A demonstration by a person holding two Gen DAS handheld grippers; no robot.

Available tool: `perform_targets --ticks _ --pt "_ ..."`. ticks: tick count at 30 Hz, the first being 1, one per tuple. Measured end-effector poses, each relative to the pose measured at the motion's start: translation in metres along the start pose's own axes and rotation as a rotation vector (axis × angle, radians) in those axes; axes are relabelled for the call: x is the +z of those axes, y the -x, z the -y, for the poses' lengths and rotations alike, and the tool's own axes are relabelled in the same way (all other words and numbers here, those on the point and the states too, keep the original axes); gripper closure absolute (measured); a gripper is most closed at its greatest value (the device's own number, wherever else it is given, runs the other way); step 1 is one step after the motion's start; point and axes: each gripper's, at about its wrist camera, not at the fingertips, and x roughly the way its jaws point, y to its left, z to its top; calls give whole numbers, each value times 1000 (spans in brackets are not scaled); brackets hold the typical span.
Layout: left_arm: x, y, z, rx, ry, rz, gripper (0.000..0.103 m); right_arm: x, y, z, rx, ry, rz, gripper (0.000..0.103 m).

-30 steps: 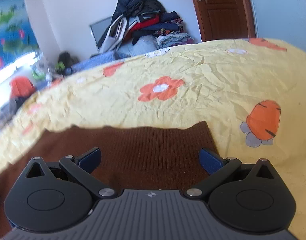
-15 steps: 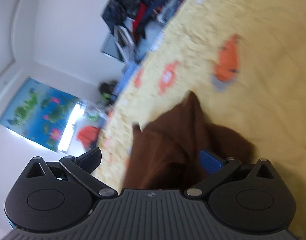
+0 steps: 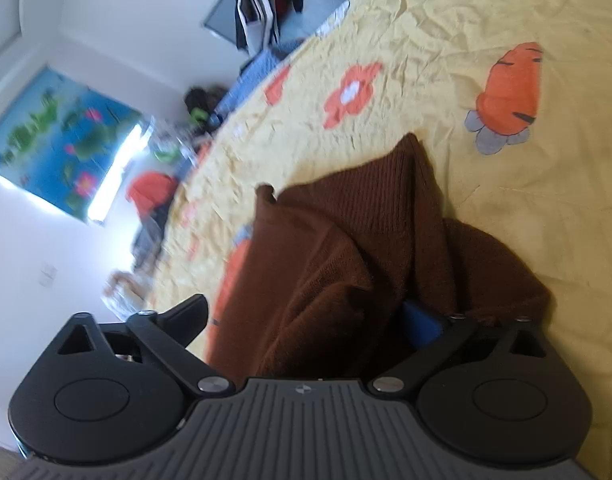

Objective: Fold small clothes

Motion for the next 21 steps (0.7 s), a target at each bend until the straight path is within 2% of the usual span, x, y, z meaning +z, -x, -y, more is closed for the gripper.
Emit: perform_targets --ticks 2,3,4,7,8,10,11,12,13,14,15,16,17,18,21 --pt "3 -2 5 -7 -22 4 91 1 -5 -3 -44 49 -17 43" --pt "6 1 6 -16 -33 15 91 2 -6 -3 -71 62 -26 81" --pt "9 4 7 -26 -42 31 91 3 -5 -2 -96 74 -28 85" --pt "13 4 17 -81 -51 60 91 1 26 -4 -65 100 37 86" --pt "12 0 20 -96 -54 50 90 -2 37 -2 -66 98 65 86" --pt "5 -17 23 -123 -42 -21 86 -5 42 15 -97 62 71 85" --pt "1 -19 22 -131 -29 -18 84 -9 39 28 -124 38 57 83" --pt "0 -13 18 -147 -18 7 82 -11 38 38 -97 11 75 84" --pt "1 -6 12 -179 -5 21 76 -14 41 46 -50 -35 102 74" --pt "1 2 3 -219 10 35 66 -16 48 49 -17 -72 128 66" --pt "0 11 -9 -240 27 49 56 -19 56 47 5 -79 164 43" --pt "-2 20 -20 -236 47 65 33 -22 65 43 13 -69 203 11" --pt "-5 29 -34 -218 77 85 19 -25 75 40 3 -56 252 0" --pt "-9 37 -50 -203 116 101 18 -29 83 40 -11 -48 285 3" --pt "-19 45 -100 -146 284 75 18 -34 92 50 -40 -85 271 3"
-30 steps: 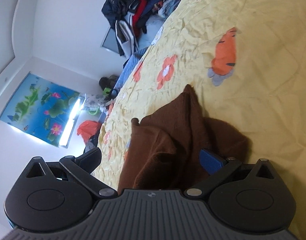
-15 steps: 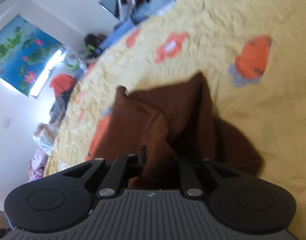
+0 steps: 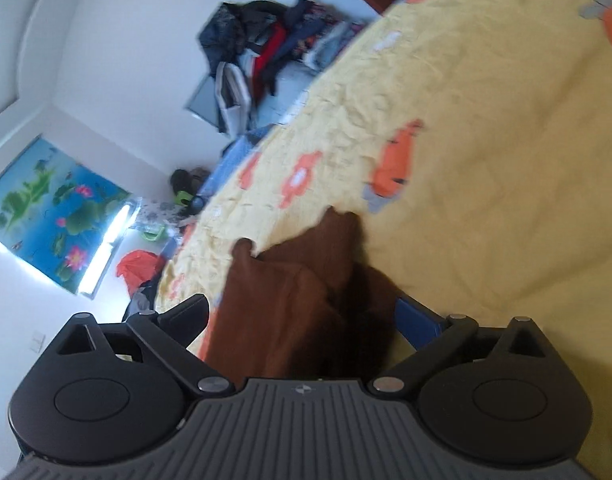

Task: Fold small clothes
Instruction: 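Open the left gripper and withdraw both grippers from the folded stack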

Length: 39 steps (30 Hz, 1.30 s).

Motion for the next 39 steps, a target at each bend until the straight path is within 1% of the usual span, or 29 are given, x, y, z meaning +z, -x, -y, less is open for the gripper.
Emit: perform_targets --ticks 2,3,4,5,7,8,9,11,12,13,14,15,17,18,20,22,24,27,28,29,30,31,32,33,34,35,36,37,39 --pt "4 -4 -39 48 167 -13 18 -3 -5 5 -38 0 -29 4" --pt "5 -8 -59 65 268 -21 18 -5 -10 7 -48 -2 -42 5" --pt "5 -15 -79 59 381 -23 18 -7 -16 8 -52 -5 -54 5" --pt "5 -23 -100 37 502 -31 18 -8 -20 7 -44 -2 -57 4" --pt "2 -46 -133 0 715 -88 19 -8 -29 3 -28 -1 -80 3" --pt "3 -61 -140 -32 778 -114 19 -7 -35 2 -20 0 -87 3" --pt "4 -72 -148 -74 814 -132 19 -4 -37 0 -14 -2 -91 4" --pt "10 -91 -146 -129 808 -143 22 0 -44 -2 -11 -14 -94 9" --pt "14 -103 -142 -158 789 -163 29 1 -47 -2 -14 -14 -101 20" --pt "15 -115 -138 -172 776 -198 54 2 -50 -2 -20 -12 -116 41" --pt "16 -122 -135 -147 764 -226 75 0 -56 -2 -38 -4 -143 54" --pt "17 -124 -135 -131 754 -232 80 -3 -60 -2 -56 8 -157 70" --pt "23 -119 -135 -108 720 -202 85 -6 -59 -3 -60 13 -146 70" --pt "27 -113 -134 -92 684 -181 85 -7 -57 -7 -60 17 -137 71" --pt "36 -101 -136 -72 620 -145 87 -9 -57 -16 -30 35 -129 71" --pt "48 -90 -147 -47 580 -117 87 -7 -62 -27 4 50 -131 72" --pt "59 -81 -159 13 538 -71 87 -5 -77 -37 36 60 -140 72" --pt "67 -66 -183 110 526 -22 86 -3 -114 -56 82 80 -152 72" --pt "67 -64 -189 160 506 -20 82 -3 -124 -62 94 81 -149 72" --pt "63 -61 -196 218 494 -36 79 -5 -136 -67 97 80 -147 69" --pt "56 -60 -203 271 521 -75 77 -6 -144 -70 85 77 -155 61" --pt "48 -56 -210 282 569 -116 76 -8 -152 -72 60 73 -170 49" --pt "38 -50 -214 242 612 -137 75 -12 -157 -72 33 68 -194 41" --pt "28 -41 -215 189 642 -135 73 -15 -155 -71 33 63 -203 35" --pt "18 -31 -213 155 663 -129 62 -19 -148 -71 50 59 -205 30" --pt "9 -22 -209 121 682 -134 43 -23 -138 -72 57 57 -212 27" --pt "1 -18 -205 78 702 -147 37 -28 -128 -73 62 56 -213 24" --pt "-7 -15 -200 34 724 -157 36 -35 -119 -73 74 56 -217 20" --pt "-24 -10 -191 -14 759 -162 36 -47 -106 -77 96 64 -251 19"
